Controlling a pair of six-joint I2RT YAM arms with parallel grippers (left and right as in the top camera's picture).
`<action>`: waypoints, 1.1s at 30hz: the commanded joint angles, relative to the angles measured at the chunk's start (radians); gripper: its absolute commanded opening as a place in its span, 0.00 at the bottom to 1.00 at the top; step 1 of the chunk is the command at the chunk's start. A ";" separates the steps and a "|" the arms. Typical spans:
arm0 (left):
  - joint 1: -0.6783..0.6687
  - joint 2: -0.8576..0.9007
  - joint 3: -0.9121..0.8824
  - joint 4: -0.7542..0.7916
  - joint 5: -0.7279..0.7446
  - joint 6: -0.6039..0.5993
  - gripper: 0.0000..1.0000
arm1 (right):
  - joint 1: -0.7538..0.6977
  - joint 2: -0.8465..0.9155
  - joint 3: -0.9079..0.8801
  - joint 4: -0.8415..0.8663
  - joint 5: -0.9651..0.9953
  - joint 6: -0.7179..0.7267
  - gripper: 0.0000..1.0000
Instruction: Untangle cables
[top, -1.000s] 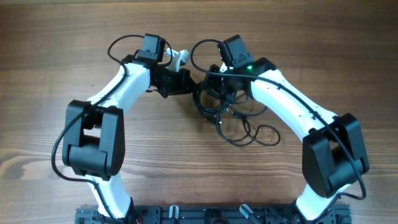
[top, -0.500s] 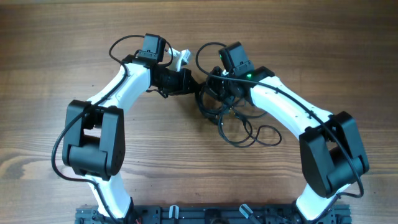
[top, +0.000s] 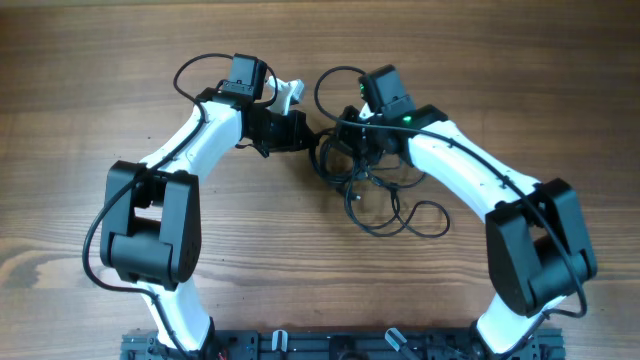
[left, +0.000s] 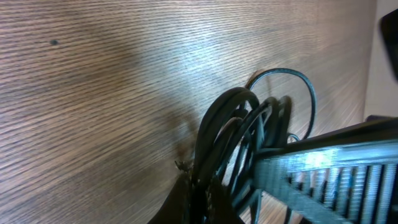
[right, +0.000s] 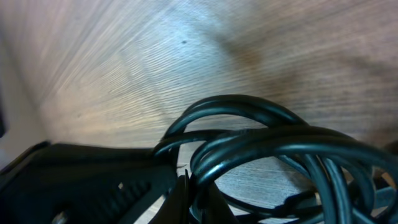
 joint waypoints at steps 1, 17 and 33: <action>0.002 -0.039 0.021 0.003 -0.025 -0.002 0.04 | -0.043 -0.061 -0.006 0.016 -0.139 -0.137 0.04; 0.002 -0.039 0.021 0.002 -0.066 -0.003 0.04 | -0.296 -0.061 -0.006 0.035 -0.671 -0.330 0.04; 0.002 -0.039 0.021 0.002 -0.066 -0.002 0.04 | -0.399 -0.060 -0.006 0.187 -0.858 -0.301 0.04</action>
